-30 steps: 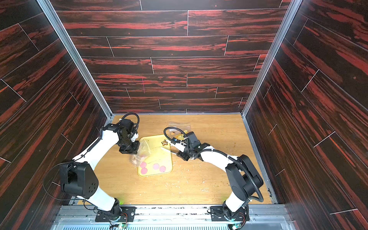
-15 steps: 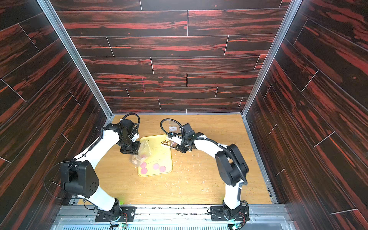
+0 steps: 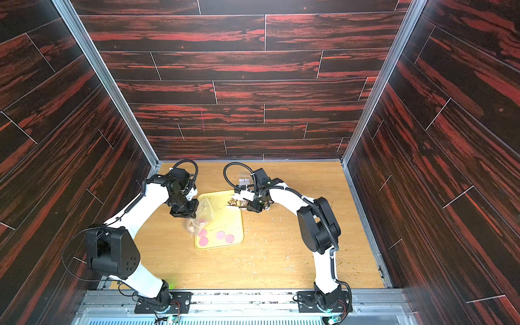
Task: Put the cookies into a resealable bag to prevent moisture
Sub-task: Pick up the cookie from the tray.
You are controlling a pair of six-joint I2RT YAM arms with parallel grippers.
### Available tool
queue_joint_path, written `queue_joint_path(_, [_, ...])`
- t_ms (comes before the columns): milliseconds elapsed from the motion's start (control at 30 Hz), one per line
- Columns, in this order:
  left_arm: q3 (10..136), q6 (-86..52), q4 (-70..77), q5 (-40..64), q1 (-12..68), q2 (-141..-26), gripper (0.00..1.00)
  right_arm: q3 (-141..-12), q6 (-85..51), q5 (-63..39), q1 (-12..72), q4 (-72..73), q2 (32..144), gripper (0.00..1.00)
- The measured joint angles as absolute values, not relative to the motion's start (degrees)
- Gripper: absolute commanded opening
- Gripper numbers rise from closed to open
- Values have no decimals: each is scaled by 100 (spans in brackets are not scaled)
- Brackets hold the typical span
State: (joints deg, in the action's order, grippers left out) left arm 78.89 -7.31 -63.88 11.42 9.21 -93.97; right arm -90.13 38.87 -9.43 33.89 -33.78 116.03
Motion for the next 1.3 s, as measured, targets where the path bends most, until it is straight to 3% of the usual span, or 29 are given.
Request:
queue_joint_path(367, [7920, -703, -6401, 1203, 921, -9502, 0, -9321, 4032, -799, 3400, -3900, 11723, 40])
queue_joint_path(900, [7931, -687, -6407, 1205, 921, -9535, 0, -9078, 3988, -762, 3415, -3660, 11636, 38])
queue_joint_path(1300, [8128, -687, -6427, 1284, 921, -9673, 0, -8152, 3673, -1116, 3415, -3234, 10304, 37])
